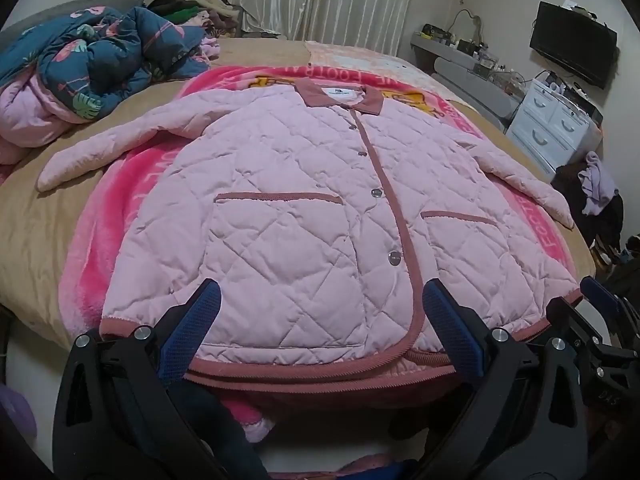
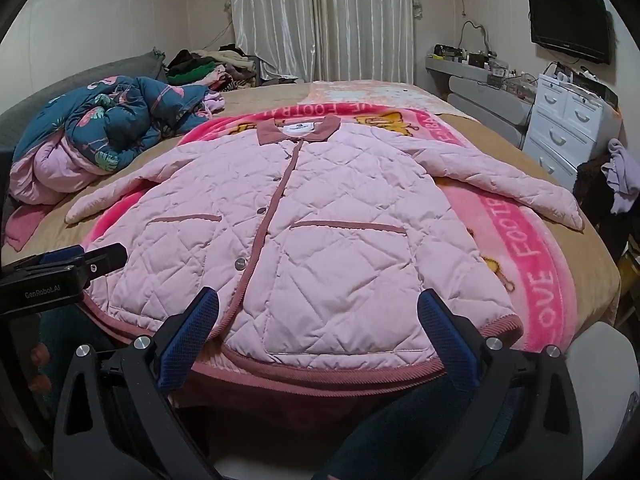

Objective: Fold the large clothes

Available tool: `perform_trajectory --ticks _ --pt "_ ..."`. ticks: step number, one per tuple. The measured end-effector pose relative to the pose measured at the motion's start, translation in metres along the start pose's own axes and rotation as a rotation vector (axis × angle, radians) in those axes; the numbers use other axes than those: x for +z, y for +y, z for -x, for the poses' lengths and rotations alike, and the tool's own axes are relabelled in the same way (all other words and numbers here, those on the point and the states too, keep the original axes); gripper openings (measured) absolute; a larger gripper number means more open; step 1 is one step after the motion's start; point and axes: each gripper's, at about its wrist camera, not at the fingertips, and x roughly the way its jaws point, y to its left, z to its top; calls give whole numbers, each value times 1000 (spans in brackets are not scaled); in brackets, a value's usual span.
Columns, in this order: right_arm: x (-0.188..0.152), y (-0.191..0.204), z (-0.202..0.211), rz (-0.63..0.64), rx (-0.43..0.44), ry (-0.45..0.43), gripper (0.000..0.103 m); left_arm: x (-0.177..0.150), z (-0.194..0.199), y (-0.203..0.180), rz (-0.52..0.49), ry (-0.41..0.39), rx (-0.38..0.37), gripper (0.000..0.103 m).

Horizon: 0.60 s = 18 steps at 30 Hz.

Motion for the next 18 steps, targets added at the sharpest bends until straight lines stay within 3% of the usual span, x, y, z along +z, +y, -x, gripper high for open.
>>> perform_trajectory --ticks 18 --pt "-1 0 2 3 0 0 99 -2 -1 -3 -6 -1 1 95"
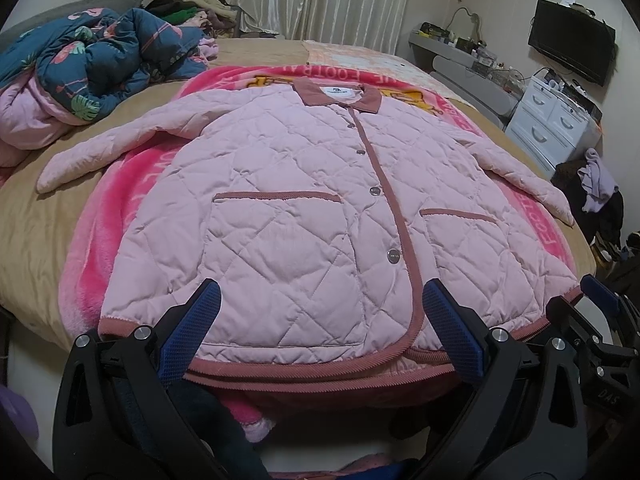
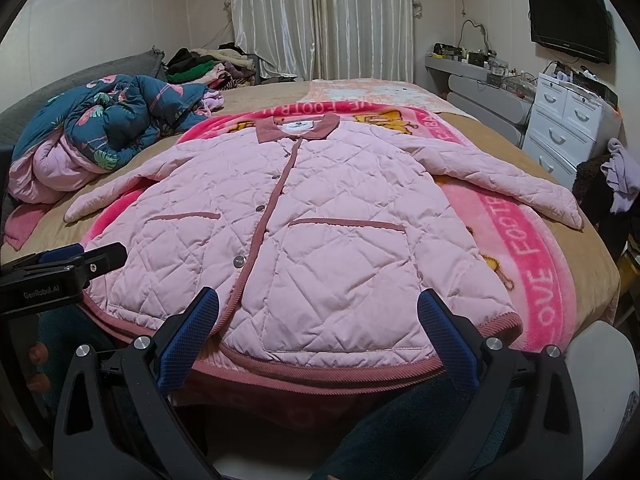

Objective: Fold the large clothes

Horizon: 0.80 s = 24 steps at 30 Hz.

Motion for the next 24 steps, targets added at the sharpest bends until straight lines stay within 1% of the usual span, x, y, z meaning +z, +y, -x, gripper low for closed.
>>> perform_trajectory --ticks 24 --pt "0 0 1 3 -4 4 99 -1 -3 -3 -7 5 2 95"
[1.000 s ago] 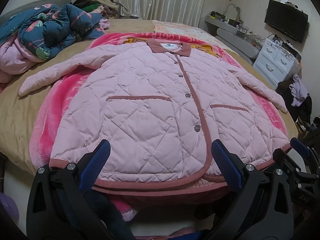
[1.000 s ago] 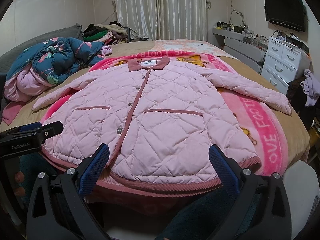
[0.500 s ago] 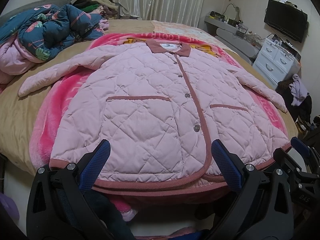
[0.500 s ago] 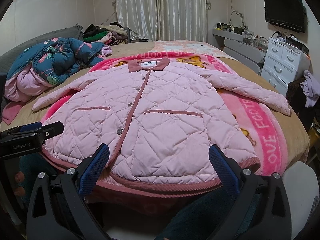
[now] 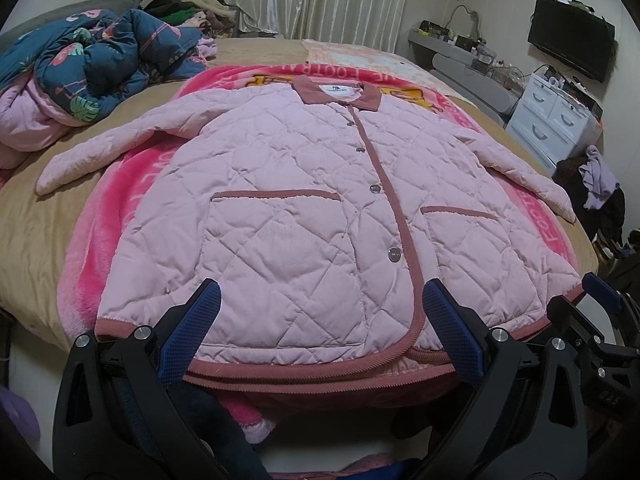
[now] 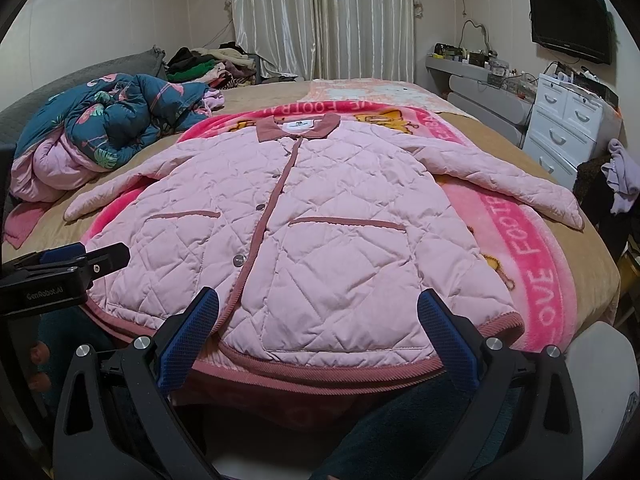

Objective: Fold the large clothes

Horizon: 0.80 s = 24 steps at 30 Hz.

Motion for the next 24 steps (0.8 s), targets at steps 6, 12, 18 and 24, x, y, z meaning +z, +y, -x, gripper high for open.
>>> perform_trajectory --ticks 6,12,18,24 --pt "-1 0 -1 -3 5 2 99 0 -5 1 -1 6 4 95" --pt "2 1 -8 9 6 13 99 6 -11 -1 -10 8 10 95" --pt "21 -3 -21 10 10 24 99 19 -18 -2 -14 3 20 95" --pt "41 -5 -32 11 4 23 99 37 -24 -5 -23 -13 31 95"
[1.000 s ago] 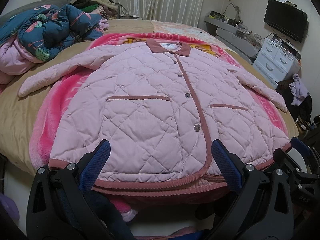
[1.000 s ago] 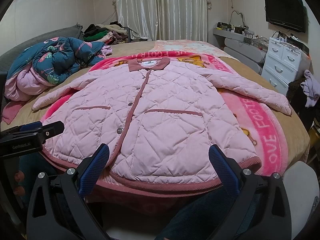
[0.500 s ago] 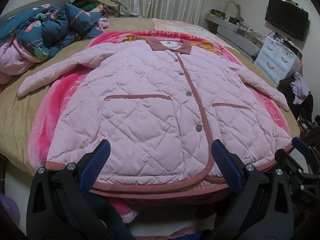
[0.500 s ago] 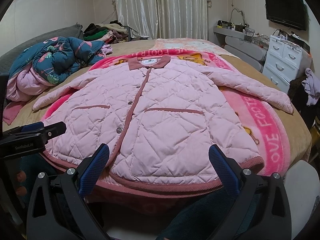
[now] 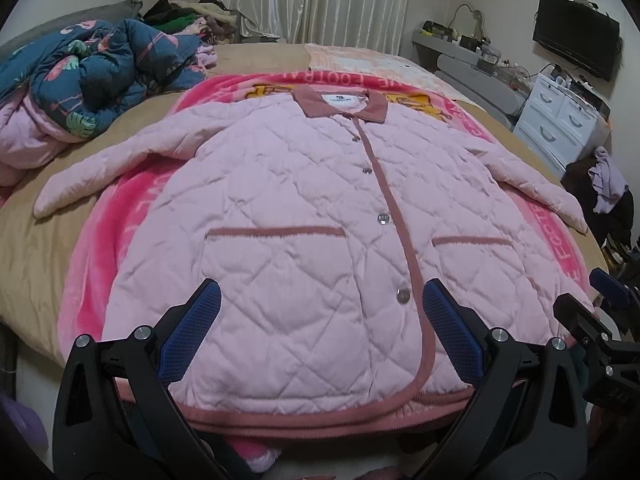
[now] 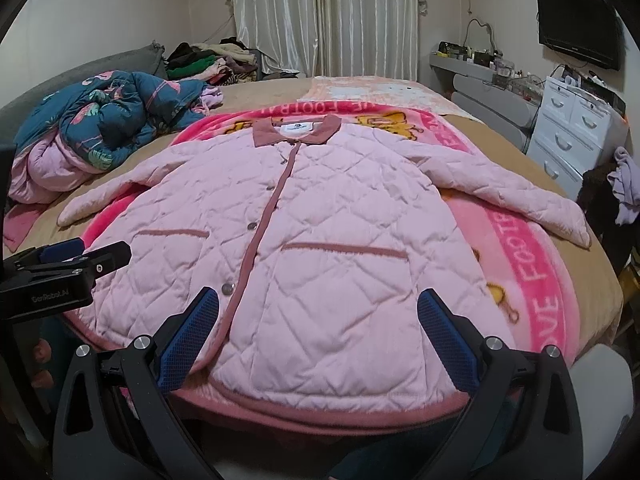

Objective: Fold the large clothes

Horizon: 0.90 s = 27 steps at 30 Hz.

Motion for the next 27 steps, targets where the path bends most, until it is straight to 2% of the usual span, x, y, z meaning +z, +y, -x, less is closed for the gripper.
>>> perform_trajectory --ticks 17,27 --pt "65 -16 -35 -57 12 -12 99 66 -26 9 32 -30 46 95" --pt "113 -23 -54 -79 -7 -31 99 113 -47 10 58 -47 41 95"
